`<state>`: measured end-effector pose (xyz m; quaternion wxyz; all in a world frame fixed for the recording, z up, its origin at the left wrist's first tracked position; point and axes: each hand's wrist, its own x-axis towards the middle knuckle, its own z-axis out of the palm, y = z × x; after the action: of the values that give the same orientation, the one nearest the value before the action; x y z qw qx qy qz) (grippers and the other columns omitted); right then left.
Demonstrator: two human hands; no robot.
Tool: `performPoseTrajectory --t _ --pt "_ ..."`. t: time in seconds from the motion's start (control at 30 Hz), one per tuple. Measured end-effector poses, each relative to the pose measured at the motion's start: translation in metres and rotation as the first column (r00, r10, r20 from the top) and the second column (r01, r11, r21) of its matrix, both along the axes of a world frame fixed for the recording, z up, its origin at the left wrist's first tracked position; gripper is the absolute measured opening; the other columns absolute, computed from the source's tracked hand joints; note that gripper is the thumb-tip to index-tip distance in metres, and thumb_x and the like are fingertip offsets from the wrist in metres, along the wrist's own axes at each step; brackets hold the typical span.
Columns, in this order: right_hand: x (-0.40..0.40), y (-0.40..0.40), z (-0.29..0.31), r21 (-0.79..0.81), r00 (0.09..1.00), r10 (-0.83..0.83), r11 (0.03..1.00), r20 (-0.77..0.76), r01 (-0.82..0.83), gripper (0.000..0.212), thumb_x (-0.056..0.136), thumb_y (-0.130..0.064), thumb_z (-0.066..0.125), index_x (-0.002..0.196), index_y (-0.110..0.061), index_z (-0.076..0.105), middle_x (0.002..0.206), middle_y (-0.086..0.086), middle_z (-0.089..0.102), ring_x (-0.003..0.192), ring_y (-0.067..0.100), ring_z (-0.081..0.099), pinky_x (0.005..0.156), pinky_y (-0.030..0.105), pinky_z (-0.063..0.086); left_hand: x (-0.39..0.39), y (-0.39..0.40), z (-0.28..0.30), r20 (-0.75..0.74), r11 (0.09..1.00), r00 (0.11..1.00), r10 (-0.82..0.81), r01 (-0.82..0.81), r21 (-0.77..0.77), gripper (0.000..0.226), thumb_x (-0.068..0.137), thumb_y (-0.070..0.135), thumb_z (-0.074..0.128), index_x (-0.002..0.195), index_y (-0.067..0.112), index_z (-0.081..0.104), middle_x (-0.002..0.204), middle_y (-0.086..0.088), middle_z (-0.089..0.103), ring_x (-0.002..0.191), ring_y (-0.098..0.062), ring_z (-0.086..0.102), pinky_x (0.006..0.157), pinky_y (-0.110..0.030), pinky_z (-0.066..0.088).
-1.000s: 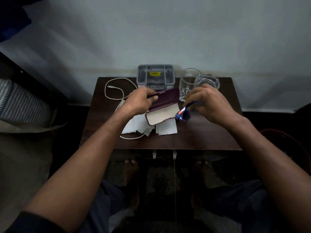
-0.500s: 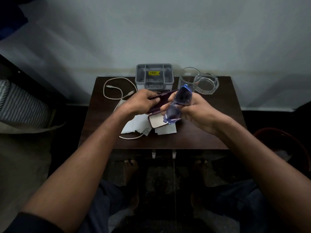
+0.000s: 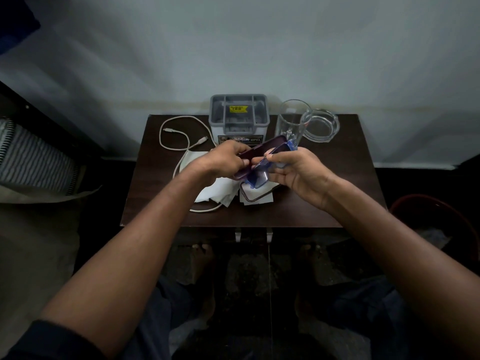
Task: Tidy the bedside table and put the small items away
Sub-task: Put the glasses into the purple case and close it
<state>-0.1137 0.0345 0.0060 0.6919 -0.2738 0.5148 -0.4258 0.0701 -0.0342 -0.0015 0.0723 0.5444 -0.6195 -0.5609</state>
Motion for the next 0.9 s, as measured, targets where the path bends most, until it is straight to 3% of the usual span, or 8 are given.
performPoseTrajectory --t 0.1,0.23,0.37,0.47,0.6,0.7,0.8,0.9 --pt "-0.004 0.0 -0.002 -0.006 0.994 0.017 1.0 -0.104 -0.017 0.02 0.089 0.019 0.065 0.099 0.002 0.072 0.101 0.021 0.073 0.107 0.035 0.074 0.095 0.036 0.064 0.002 -0.003 -0.001 0.022 0.999 0.999 -0.024 0.024 -0.026 0.032 0.108 -0.003 0.049 0.129 0.01 0.069 0.105 -0.011 0.072 0.091 -0.019 0.067 0.073 -0.027 0.055" --pt "-0.006 0.003 -0.008 -0.036 0.95 -0.029 0.999 -0.311 0.019 0.027 0.081 0.015 0.079 0.102 -0.002 0.078 0.098 0.018 0.076 0.095 0.029 0.075 0.093 0.039 0.065 0.0 -0.002 -0.004 0.063 0.997 0.997 -0.048 0.052 -0.061 0.03 0.106 0.0 0.052 0.118 0.019 0.072 0.109 -0.014 0.074 0.095 -0.023 0.068 0.083 -0.036 0.054" --pt "-0.012 0.003 -0.015 -0.105 0.787 -0.081 0.994 -0.612 0.021 0.029 0.077 0.002 0.09 0.099 -0.01 0.075 0.094 0.013 0.08 0.079 0.021 0.075 0.067 0.03 0.062 -0.003 -0.003 -0.004 0.12 0.995 0.991 -0.053 0.063 -0.08 0.034 0.107 0.001 0.049 0.128 0.017 0.07 0.111 -0.01 0.073 0.1 -0.023 0.067 0.09 -0.038 0.057" --pt "-0.015 0.004 -0.019 -0.101 0.625 -0.009 0.989 -0.78 -0.111 0.019 0.085 -0.011 0.088 0.095 -0.02 0.074 0.095 -0.001 0.077 0.088 0.016 0.074 0.071 0.028 0.058 -0.005 -0.003 -0.004 0.137 0.994 0.989 -0.049 0.062 -0.093 0.035 0.107 0.0 0.048 0.128 0.019 0.07 0.116 -0.013 0.074 0.101 -0.023 0.068 0.097 -0.042 0.059" --pt "-0.012 0.006 -0.026 -0.072 0.485 0.064 0.964 -0.872 -0.256 0.015 0.095 -0.013 0.076 0.107 -0.02 0.072 0.116 0.002 0.066 0.106 0.018 0.062 0.081 0.028 0.046 -0.009 -0.001 -0.009 0.156 0.994 0.987 -0.043 0.058 -0.093 0.04 0.105 -0.002 0.045 0.132 0.016 0.07 0.105 -0.008 0.072 0.094 -0.022 0.067 0.076 -0.029 0.056" --pt "-0.01 0.008 -0.027 -0.076 0.341 0.06 0.924 -0.938 -0.374 0.018 0.095 -0.015 0.077 0.111 -0.019 0.069 0.118 0.003 0.057 0.109 0.023 0.06 0.089 0.032 0.043 -0.009 0.0 -0.013 0.196 0.991 0.98 -0.044 0.067 -0.113 0.04 0.104 -0.001 0.046 0.128 0.018 0.072 0.092 -0.001 0.069 0.079 -0.015 0.064 0.06 -0.024 0.049" --pt "-0.009 0.012 -0.028 -0.091 0.194 0.0 0.884 -0.981 -0.458 0.02 0.093 -0.019 0.08 0.109 -0.019 0.066 0.116 0.003 0.057 0.105 0.029 0.063 0.084 0.038 0.049 -0.01 0.0 -0.017 0.219 0.986 0.975 -0.036 0.07 -0.149 0.036 0.103 0.001 0.05 0.122 0.019 0.074 0.093 -0.002 0.07 0.082 -0.019 0.065 0.06 -0.025 0.048" --pt "-0.008 0.013 -0.029 -0.138 0.179 -0.056 0.862 -0.982 -0.488 0.013 0.097 -0.019 0.074 0.107 -0.019 0.066 0.116 0.003 0.058 0.104 0.031 0.064 0.083 0.04 0.052 -0.012 0.0 -0.017 0.237 0.98 0.971 -0.034 0.08 -0.184 0.032 0.102 0.003 0.053 0.115 0.024 0.074 0.095 -0.004 0.072 0.092 -0.025 0.069 0.071 -0.033 0.057"
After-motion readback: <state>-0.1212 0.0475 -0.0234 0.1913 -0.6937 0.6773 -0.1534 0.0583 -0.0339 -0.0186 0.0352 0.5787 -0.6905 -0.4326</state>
